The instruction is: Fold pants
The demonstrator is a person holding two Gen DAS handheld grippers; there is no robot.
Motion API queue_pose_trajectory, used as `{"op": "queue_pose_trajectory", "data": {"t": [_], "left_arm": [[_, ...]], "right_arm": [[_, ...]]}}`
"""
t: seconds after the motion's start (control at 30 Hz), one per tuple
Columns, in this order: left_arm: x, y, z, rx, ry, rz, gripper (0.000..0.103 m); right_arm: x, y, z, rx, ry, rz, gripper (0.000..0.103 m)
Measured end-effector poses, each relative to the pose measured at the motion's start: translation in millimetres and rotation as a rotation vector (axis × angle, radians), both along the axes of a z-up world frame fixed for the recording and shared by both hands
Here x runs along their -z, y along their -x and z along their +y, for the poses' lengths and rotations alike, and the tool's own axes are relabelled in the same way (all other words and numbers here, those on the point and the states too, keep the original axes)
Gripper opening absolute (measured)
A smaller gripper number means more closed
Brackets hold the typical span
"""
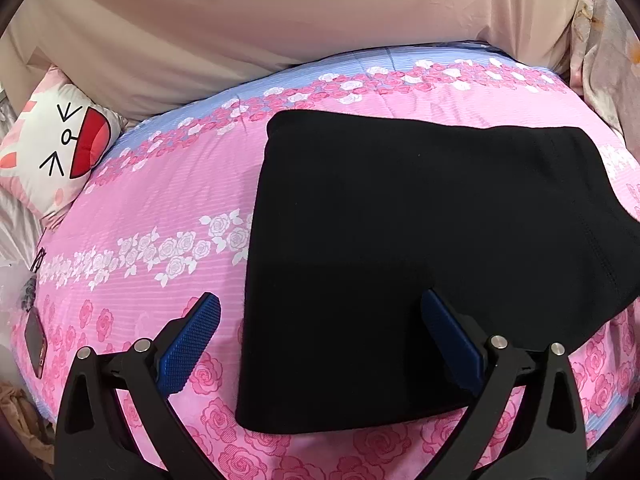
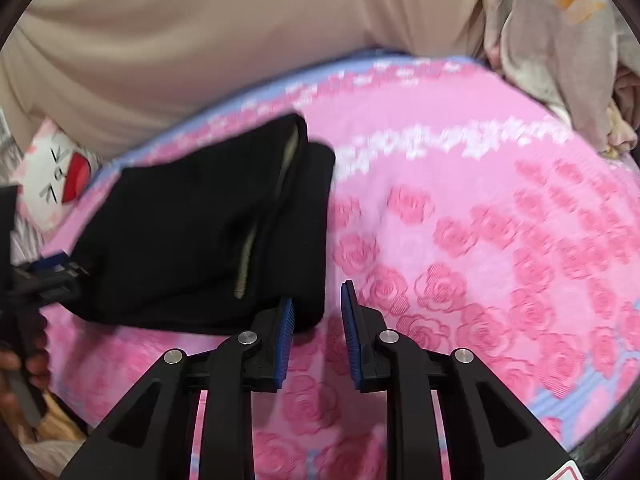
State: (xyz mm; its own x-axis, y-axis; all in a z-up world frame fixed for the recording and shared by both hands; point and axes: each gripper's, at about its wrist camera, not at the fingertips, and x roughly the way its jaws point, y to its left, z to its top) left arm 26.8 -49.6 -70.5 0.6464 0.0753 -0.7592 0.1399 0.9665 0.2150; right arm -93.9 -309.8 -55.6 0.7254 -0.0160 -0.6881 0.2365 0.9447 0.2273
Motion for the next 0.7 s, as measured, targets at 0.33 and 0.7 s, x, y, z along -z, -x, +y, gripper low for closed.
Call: {"op": "queue_pose_trajectory", "data": {"t": [0.33,0.7], "left_arm": [[1.5,0.3,-3.6,-0.008,-0.017,-0.007,0.098],[3.9,-0.9,-2.7,-0.01,-0.006,-0.002,0.098]], "right_arm": [[-41.1,-5.9,42.4,-0.107,0.049,-0.116,0.02],[-20.3,-18.2,40.5,-0.099,0.023,-0.027,0.012]]}}
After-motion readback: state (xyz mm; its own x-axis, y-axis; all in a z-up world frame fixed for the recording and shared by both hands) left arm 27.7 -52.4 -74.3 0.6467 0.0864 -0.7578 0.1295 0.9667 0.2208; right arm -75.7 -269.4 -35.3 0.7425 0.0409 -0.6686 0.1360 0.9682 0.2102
